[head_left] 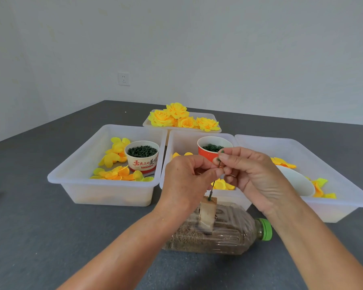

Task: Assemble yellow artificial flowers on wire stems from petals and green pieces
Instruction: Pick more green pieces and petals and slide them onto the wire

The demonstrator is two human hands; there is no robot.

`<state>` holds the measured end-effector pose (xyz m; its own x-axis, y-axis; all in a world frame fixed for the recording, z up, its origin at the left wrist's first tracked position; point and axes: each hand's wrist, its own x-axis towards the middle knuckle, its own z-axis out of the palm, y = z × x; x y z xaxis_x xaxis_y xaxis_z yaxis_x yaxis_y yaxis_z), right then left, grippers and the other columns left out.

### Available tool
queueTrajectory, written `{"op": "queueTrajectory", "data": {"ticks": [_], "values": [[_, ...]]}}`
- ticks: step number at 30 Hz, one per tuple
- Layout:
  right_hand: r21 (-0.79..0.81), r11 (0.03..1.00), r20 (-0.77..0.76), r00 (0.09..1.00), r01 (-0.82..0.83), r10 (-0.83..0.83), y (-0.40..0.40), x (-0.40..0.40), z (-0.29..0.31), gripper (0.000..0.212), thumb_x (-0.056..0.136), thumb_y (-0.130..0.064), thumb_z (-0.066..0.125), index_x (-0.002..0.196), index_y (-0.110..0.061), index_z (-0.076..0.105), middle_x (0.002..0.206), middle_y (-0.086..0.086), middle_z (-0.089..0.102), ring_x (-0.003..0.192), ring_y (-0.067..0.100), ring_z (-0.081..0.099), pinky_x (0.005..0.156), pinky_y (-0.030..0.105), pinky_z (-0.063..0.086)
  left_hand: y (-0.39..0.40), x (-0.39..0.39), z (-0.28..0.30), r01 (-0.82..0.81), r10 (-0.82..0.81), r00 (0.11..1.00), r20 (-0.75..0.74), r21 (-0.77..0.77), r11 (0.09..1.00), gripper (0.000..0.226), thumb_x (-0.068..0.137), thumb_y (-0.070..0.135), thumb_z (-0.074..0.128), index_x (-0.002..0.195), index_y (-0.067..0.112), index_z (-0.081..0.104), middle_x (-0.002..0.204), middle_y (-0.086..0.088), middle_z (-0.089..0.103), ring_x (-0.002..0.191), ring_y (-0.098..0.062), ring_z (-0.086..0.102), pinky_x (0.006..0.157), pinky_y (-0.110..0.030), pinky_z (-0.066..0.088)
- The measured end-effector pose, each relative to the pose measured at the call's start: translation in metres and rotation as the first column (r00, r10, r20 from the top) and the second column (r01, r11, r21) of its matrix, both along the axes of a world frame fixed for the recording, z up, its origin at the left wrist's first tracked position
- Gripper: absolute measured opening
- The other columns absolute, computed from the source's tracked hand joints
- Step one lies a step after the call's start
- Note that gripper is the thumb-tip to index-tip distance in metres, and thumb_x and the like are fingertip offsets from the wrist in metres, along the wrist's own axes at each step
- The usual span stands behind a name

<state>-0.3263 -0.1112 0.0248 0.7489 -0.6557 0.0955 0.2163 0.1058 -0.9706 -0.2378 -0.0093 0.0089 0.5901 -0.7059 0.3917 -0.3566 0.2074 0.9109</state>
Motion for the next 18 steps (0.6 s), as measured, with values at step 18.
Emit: {"op": "queueTrajectory", "data": {"ticks": [18], "values": [[0.192,0.973,0.055,0.992,-0.126,0.118,-0.0071,0.0032,-0.0085,0.011,0.058,-0.012,0.069,0.066,-0.015,0.075,0.068,0.004,0.069,0.046,0.004,0.054,0.043,0.016,0.044,0.0005,0.0005,-0.0007,-0.012,0.012,1.0,-0.011,0.002,1.0,0.027,0.077,0.014,0.074,0.058,0.031,0.065,0.052,0.011,0.063,0.046,-0.001,0.054,0.047,-0.012,0.042]]}}
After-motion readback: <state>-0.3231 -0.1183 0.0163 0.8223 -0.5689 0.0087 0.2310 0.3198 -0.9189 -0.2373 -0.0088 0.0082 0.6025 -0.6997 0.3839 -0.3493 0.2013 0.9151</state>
